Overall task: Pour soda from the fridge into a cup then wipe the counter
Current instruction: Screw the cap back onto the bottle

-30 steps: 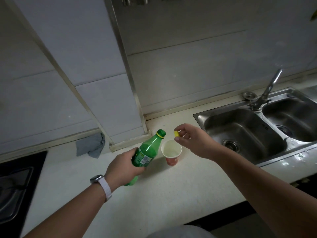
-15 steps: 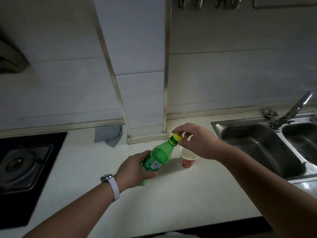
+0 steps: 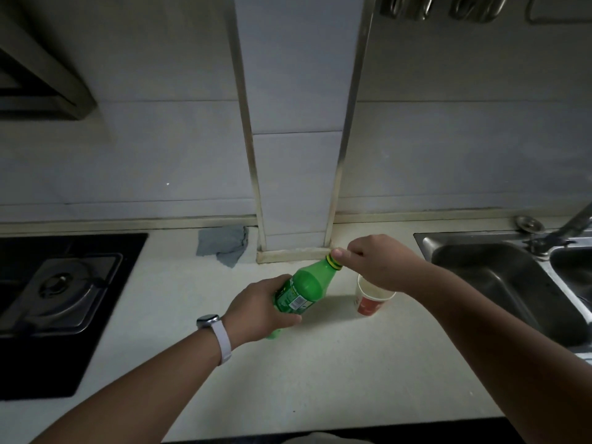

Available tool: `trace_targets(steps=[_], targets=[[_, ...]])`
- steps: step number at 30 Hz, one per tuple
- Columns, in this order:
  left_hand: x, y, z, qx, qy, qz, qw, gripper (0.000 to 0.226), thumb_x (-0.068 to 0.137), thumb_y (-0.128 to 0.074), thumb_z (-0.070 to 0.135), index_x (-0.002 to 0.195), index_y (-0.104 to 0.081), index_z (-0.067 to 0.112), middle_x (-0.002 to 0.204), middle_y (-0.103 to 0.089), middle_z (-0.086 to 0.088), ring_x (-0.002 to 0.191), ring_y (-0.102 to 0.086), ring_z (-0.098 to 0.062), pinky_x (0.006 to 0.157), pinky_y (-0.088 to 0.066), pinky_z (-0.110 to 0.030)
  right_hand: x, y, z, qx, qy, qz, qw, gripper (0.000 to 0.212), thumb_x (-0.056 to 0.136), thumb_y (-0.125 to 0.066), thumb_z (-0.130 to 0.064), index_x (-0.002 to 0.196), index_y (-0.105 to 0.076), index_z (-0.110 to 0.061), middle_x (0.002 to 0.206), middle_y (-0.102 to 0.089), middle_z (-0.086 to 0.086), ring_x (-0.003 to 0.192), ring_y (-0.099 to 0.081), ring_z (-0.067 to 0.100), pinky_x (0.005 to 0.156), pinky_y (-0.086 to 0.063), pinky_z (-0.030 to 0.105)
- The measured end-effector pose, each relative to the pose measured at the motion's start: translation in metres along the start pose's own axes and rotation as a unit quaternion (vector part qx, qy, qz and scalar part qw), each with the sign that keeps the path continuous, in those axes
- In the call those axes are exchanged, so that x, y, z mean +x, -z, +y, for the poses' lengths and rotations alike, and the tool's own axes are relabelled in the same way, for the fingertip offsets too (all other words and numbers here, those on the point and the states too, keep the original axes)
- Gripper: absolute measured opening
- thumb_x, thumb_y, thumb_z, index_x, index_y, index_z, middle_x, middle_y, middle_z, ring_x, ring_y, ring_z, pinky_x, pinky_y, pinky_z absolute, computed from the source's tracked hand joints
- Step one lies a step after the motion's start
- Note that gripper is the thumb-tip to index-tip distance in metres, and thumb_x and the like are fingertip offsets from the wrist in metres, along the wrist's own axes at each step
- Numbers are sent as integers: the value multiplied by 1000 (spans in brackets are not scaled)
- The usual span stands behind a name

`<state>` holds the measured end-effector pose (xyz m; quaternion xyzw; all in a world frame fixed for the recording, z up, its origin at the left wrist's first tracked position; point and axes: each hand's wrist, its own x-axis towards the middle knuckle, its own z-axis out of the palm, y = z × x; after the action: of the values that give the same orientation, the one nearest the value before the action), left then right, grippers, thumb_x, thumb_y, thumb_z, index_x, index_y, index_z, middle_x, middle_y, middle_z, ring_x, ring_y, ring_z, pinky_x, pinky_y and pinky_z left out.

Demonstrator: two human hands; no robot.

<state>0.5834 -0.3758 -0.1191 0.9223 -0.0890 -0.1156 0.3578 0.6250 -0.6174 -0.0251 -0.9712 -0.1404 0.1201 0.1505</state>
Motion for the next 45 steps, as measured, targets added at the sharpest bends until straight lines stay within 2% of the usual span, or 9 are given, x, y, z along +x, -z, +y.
trace_targets(steps=[4,8,11,15,21,27,33,37,45], targets=[[-2,1,1,-3,10,0,1000,58,67,-82,45,119,-57,42,104,-70,18,91,-65,-2,80,-56,-30,-3,6,2,161,51,40,985,38,90,-58,-48,126,-57,-33,108,-59,-16,89,-57,3,78,-51,23],[-3,4,-1,-12,18,-1,1000,56,68,-82,44,118,-57,42,105,-70,18,93,-65,-2,82,-57,-31,1,7,1,122,127,18,984,39,84,-72,-15,117,-63,-35,105,-59,-22,92,-57,-1,74,-43,14],[-5,4,-2,-11,20,0,1000,56,66,-81,46,116,-56,42,103,-71,17,93,-66,-3,82,-57,-35,4,6,-5,113,95,19,989,14,86,-69,-39,93,-64,-28,80,-57,-14,71,-53,6,65,-41,23],[-8,3,-3,1,15,-1,1000,55,66,-79,48,116,-57,41,101,-71,17,90,-65,-1,80,-57,-36,6,6,-2,-4,48,11,999,43,86,-45,-70,92,-57,-29,83,-57,-10,72,-52,6,61,-39,27],[-9,4,0,0,26,2,1000,57,68,-81,45,120,-57,41,106,-70,17,93,-65,-3,83,-57,-34,0,4,-1,84,152,15,985,33,87,-70,-24,117,-62,-35,99,-58,-23,88,-57,0,73,-44,17],[-5,3,3,-18,12,-6,1000,62,66,-82,41,123,-56,43,107,-70,18,96,-64,-1,85,-57,-35,-2,-5,-4,19,56,60,996,48,99,-33,-53,69,-48,-20,64,-49,-2,59,-45,14,54,-36,30],[0,-5,10,-5,9,-20,1000,61,67,-81,46,123,-55,43,107,-69,19,95,-64,0,84,-57,-32,-9,16,12,128,120,-6,984,39,87,-68,-38,124,-57,-34,113,-57,-21,97,-58,-3,82,-52,23],[3,-6,13,24,3,-16,1000,66,68,-79,48,129,-53,42,112,-68,18,97,-64,-4,85,-56,-31,-17,13,13,50,129,-3,990,37,90,-66,-18,123,-60,-33,104,-56,-20,91,-55,2,82,-45,21],[8,1,15,26,-26,2,999,56,70,-76,42,121,-56,40,105,-71,15,94,-66,-8,82,-56,-39,-24,7,3,-40,129,26,991,31,95,-53,-47,121,-53,-31,92,-59,-11,80,-58,12,77,-50,32]])
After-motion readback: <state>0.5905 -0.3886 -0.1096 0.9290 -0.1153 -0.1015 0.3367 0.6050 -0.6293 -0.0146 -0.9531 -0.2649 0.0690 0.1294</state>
